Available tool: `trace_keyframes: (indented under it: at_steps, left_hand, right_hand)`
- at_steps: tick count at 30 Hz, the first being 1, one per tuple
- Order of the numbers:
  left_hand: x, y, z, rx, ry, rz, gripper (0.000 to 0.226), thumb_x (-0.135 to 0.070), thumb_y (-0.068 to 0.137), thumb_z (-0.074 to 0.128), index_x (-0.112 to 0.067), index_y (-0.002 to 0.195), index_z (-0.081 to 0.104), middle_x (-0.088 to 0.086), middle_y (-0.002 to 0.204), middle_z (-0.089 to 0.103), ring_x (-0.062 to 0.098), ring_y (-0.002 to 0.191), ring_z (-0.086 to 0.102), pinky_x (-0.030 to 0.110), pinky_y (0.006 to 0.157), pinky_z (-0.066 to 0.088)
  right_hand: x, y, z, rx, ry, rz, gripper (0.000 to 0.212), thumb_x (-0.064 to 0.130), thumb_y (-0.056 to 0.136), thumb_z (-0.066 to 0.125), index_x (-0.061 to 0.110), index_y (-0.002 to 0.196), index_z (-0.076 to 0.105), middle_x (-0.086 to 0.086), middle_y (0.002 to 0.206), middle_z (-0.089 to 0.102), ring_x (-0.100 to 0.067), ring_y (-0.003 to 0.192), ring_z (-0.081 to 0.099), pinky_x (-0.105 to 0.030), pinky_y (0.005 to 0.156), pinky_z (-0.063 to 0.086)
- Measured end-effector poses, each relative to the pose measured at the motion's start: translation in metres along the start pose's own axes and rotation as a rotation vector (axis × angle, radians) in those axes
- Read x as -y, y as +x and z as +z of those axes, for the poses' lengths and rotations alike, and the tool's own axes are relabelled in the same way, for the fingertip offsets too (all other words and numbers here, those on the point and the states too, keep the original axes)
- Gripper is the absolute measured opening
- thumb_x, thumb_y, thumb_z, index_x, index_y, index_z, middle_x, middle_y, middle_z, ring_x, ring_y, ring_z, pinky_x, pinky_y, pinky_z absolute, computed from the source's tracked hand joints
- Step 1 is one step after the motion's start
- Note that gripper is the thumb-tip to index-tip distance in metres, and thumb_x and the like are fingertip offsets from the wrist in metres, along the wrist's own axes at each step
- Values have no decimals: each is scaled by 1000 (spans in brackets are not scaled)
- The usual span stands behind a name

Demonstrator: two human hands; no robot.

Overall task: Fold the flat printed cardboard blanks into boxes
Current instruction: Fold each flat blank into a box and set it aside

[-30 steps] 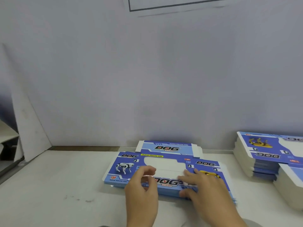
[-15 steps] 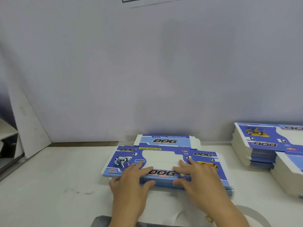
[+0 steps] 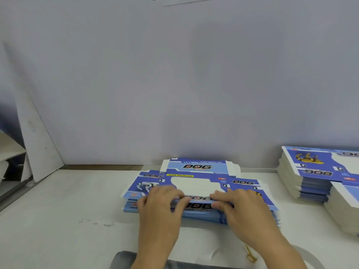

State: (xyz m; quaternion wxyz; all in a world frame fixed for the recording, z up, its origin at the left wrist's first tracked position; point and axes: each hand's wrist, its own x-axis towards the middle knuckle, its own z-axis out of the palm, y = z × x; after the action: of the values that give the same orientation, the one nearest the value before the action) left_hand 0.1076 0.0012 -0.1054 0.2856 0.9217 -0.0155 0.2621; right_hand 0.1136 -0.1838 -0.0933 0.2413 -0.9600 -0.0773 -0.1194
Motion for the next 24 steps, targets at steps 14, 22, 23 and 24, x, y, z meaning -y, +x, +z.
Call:
trace_keyframes:
  at_steps: [14,22,23,24]
  left_hand:
    - [-36,17,-17,-215,-978,-422,53,-50,73,57,-38,124,49,-5,130,56,20,114,61,28,71,61]
    - [-52,29,-29,-86,-1213,-341,51,-61,67,63,-42,115,58,-10,100,75,12,89,75,25,54,58]
    - [-49,27,-26,-97,-1187,-378,51,-62,65,62,-42,113,58,-12,97,75,10,88,75,24,52,58]
    - [-46,25,-24,-105,-1171,-405,51,-62,65,61,-42,111,58,-13,94,75,9,87,75,23,50,57]
  right_hand:
    - [10,-3,-96,-969,386,-145,27,32,100,53,12,93,70,8,77,66,-8,61,60,2,55,37]
    - [-5,4,-78,-473,697,16,25,28,98,51,24,83,71,22,83,73,9,75,63,-6,61,47]
    - [-6,5,-74,-444,738,17,22,34,96,50,30,95,71,23,91,73,10,84,65,-9,65,52]
    - [-4,5,-72,-417,792,25,25,42,92,49,37,108,68,25,96,72,11,91,65,-10,64,53]
